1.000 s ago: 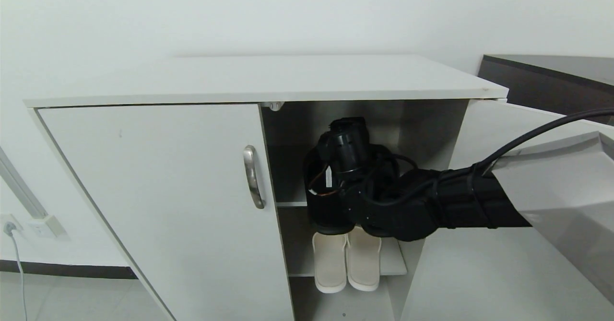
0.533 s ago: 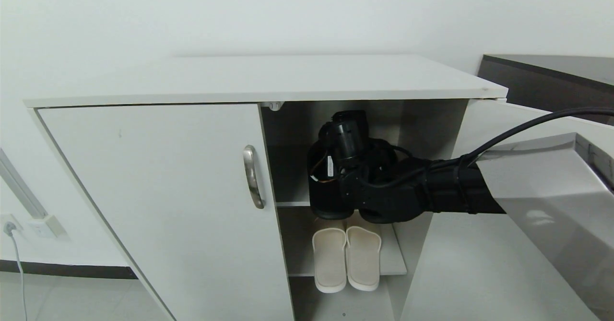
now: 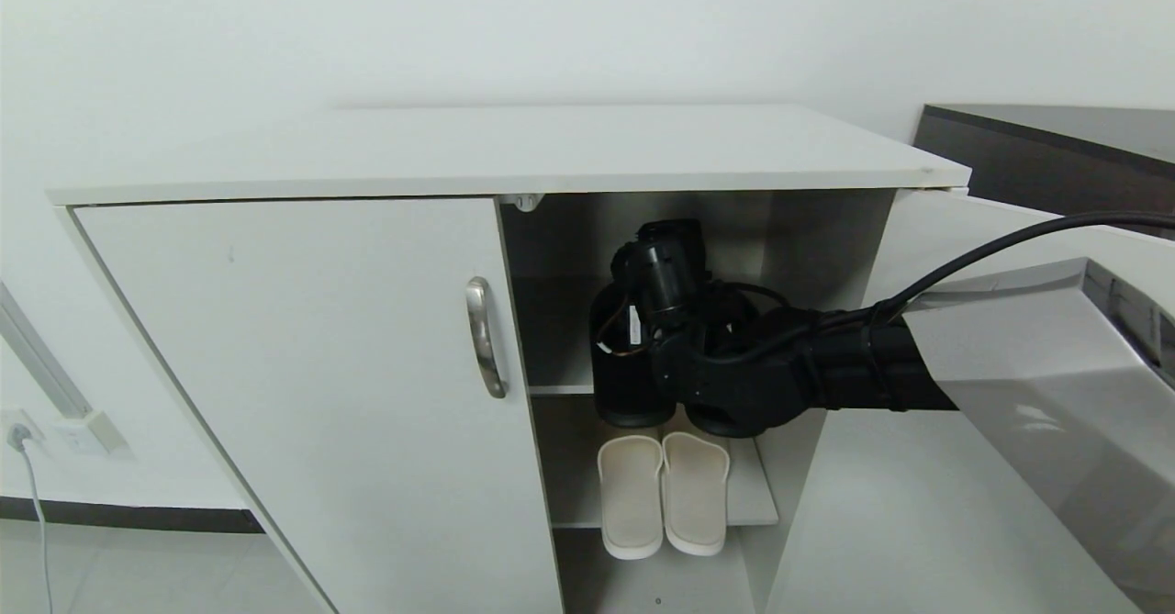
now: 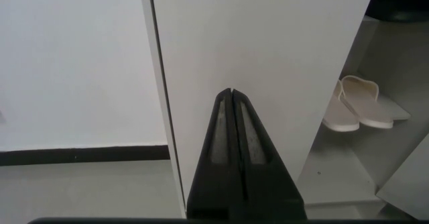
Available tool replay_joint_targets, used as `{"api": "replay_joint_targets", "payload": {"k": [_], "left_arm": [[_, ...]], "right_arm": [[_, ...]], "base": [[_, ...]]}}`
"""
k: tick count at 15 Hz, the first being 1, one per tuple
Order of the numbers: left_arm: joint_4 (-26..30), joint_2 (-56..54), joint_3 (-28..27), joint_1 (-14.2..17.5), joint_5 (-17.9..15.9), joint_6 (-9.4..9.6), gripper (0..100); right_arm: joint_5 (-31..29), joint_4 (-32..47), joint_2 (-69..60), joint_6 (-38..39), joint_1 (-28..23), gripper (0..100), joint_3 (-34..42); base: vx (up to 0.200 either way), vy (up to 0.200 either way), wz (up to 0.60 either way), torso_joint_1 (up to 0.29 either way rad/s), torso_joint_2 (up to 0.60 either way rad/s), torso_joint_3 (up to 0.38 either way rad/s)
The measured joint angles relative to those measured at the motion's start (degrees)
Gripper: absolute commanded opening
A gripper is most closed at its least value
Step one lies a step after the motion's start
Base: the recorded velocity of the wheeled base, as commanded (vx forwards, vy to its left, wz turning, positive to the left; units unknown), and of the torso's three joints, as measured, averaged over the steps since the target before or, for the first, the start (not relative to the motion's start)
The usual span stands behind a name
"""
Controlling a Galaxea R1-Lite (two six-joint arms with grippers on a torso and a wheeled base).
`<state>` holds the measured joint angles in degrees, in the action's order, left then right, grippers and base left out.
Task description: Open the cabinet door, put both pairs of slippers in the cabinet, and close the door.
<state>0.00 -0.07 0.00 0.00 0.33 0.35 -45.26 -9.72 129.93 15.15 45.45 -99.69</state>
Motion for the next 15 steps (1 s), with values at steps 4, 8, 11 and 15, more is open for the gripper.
{"api": "replay_joint_targets", "payload": {"k": [4, 8, 11, 15], "left_arm": [[0.0, 0.0, 0.0, 0.0, 0.0, -0.02, 0], [0.0, 0.0, 0.0, 0.0, -0.1, -0.09, 0], [0.0, 0.0, 0.0, 0.0, 0.0, -0.09, 0], [0.0, 0.0, 0.0, 0.0, 0.0, -0.09, 0]], "right_arm": [[-0.1, -0.4, -1.5, 0.2, 0.2, 100, 3.1], [0.0, -0.6, -3.9, 1.2, 0.5, 100, 6.9], [0.0, -0.6, -7.0, 1.4, 2.1, 100, 10.4], [-0.3, -1.1, -12.3, 1.5, 4.7, 100, 17.1]], "base": [[0.0, 0.0, 0.0, 0.0, 0.0, 0.0], [0.0, 0.0, 0.0, 0.0, 0.0, 0.0], [0.0, 0.0, 0.0, 0.0, 0.0, 0.0], [0.0, 0.0, 0.0, 0.0, 0.0, 0.0]]}}
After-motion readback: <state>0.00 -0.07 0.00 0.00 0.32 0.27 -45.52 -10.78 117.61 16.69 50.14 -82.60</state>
